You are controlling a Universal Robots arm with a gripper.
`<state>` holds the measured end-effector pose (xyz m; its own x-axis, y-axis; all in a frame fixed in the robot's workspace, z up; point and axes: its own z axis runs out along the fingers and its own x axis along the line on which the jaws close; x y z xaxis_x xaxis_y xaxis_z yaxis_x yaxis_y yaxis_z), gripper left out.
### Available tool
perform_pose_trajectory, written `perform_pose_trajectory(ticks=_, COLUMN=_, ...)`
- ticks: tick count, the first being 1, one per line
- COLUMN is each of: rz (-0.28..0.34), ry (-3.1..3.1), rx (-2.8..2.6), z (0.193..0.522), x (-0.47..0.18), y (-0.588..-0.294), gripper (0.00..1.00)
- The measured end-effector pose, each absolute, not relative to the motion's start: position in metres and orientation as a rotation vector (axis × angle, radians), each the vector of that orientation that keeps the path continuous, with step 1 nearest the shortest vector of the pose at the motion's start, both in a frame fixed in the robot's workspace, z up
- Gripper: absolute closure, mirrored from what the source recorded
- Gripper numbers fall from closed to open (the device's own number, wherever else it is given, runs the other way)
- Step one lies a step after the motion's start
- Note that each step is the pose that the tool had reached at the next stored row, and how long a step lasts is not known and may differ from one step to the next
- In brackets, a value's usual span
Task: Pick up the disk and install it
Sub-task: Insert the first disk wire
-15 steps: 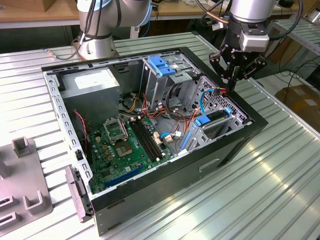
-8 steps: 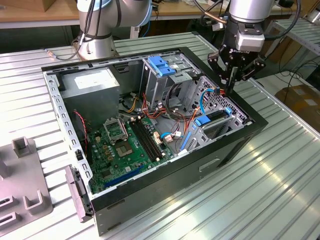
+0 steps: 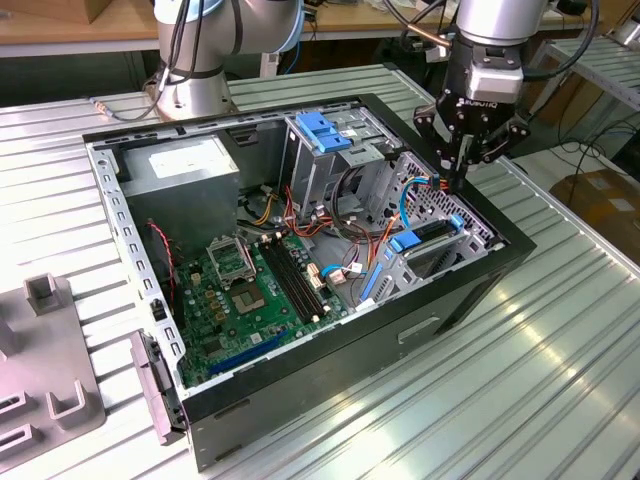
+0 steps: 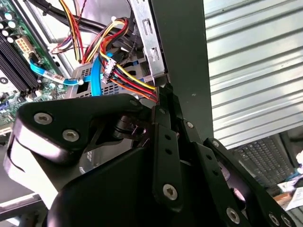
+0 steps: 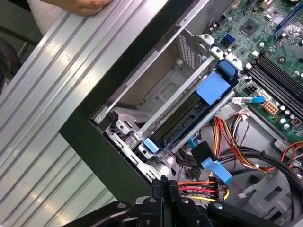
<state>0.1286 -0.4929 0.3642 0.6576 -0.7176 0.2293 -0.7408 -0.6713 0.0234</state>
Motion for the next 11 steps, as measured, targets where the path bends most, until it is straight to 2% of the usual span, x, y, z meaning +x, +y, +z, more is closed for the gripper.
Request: perform_pose_trajectory(ticks=11, rz=0.285, ry=-1.491, rx=2.591, z=0.3596, x=0.1315, y=-0.493, gripper=0.84)
